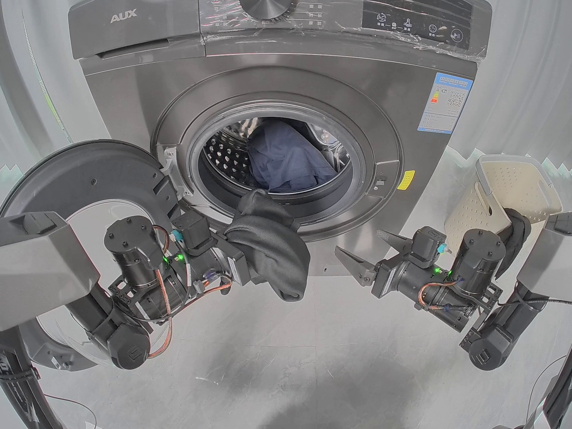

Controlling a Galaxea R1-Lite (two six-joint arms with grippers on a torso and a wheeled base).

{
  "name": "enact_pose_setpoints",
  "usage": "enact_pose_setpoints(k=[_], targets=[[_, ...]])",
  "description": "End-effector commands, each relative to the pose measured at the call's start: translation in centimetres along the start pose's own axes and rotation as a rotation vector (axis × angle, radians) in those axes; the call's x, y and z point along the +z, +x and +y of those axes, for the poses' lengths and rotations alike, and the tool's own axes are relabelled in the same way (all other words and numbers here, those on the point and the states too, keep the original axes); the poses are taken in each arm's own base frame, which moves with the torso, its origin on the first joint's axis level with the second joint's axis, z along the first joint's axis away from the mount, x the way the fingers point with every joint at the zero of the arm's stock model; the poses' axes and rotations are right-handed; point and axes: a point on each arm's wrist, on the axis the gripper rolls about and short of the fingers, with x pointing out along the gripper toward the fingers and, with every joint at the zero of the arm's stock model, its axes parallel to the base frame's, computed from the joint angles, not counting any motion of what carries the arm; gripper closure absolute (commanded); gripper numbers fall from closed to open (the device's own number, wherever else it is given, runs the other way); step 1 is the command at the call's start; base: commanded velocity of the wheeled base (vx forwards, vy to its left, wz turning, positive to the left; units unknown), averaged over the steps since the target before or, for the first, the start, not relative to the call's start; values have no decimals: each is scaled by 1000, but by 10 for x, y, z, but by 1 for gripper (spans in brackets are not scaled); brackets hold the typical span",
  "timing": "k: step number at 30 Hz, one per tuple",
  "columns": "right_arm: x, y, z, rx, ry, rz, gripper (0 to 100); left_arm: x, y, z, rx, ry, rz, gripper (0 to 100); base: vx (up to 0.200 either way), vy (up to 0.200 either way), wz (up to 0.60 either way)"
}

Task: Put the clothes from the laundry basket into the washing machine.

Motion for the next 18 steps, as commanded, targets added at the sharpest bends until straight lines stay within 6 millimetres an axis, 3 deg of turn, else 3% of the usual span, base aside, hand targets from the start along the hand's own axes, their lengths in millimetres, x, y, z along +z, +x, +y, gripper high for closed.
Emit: enact_pose_setpoints(k=[1, 18], targets=[[0, 1, 0, -1, 0, -2, 0, 0, -1, -2, -5, -1, 3, 100, 200, 0, 0], [0, 0, 3, 8, 1, 1, 0, -9, 2, -2, -7, 5, 26, 100, 200, 0, 0]])
